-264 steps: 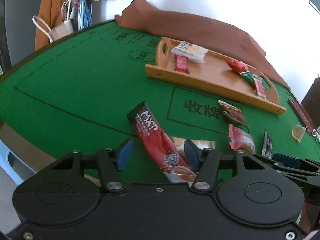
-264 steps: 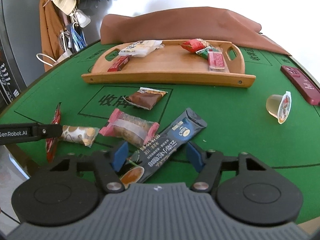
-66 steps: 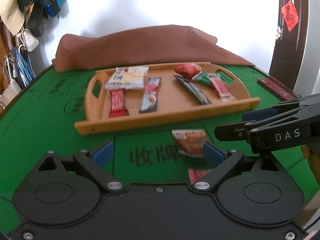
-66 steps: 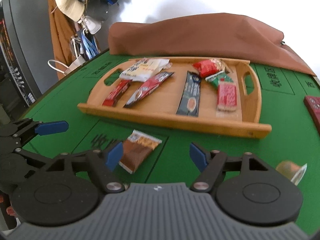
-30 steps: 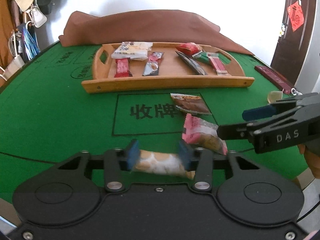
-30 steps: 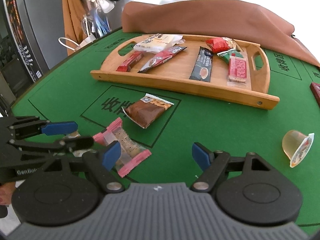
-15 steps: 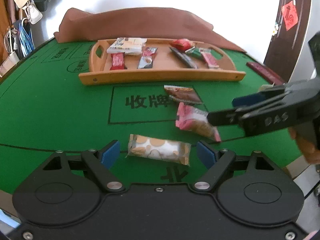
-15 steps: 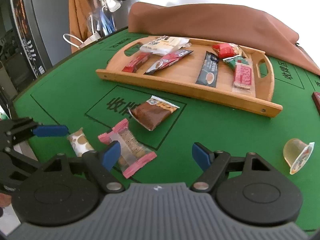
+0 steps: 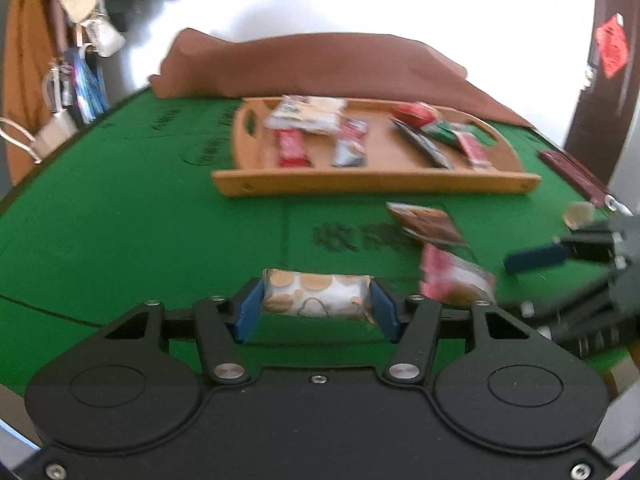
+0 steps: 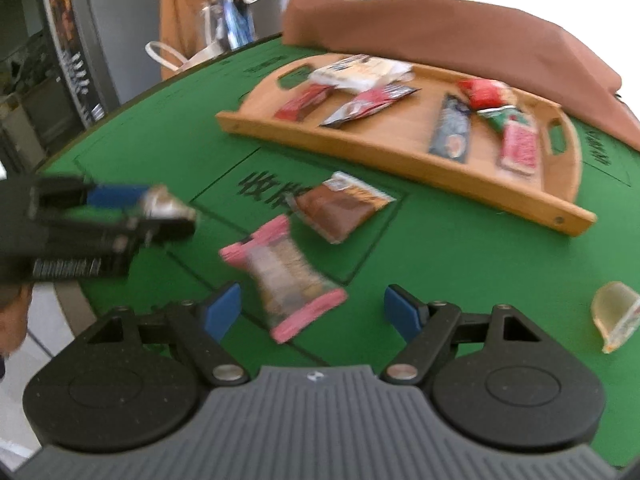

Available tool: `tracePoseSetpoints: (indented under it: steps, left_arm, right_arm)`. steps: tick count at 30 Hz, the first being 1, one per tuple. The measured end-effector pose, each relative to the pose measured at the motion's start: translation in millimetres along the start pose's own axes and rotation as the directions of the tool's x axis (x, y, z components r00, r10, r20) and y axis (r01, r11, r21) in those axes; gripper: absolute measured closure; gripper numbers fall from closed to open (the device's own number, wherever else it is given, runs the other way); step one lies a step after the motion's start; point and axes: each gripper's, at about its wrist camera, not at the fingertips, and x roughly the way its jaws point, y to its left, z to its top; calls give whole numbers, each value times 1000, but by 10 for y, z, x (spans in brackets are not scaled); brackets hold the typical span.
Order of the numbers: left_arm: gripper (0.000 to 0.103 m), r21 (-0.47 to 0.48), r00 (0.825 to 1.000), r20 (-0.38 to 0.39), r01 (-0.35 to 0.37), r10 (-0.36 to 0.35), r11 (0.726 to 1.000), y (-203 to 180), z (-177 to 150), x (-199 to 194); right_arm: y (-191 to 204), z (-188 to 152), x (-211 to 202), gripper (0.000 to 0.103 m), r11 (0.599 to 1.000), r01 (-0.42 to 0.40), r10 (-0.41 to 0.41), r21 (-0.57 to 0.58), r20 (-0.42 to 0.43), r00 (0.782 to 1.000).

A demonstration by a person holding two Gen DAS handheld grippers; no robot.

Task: Organize snacks
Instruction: 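Carry the cookie packet and pink pastry over the tray with both tools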

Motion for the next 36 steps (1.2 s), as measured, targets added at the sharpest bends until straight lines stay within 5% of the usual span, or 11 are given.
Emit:
tracePoseSetpoints:
  steps: [9,14,19,29,36]
  left_arm:
    - [47,-42,1000,14,-22,23,999,113,124,38]
    - [47,-39,1000,16,-17,18,999,94,166,66]
    - [47,-29,1000,27,-15,16,999,53,227,80]
    - [47,-16,998,63,-4,5,1000,10,446,101]
    - [47,-11,997,82,-12,13,1000,-11,664,198]
  right_arm:
    - [283,42,108,25,999,5,-4,-50,21,1000]
    - [341,35,110,60,996,68,-65,-56,40,997]
    - [273,46,45,69,998,56,-56,0,41,998]
    - [26,87,-228,72,995,43,-51,88,87,995]
    - [-263,226,-424,71,982,121,-144,146,155,977]
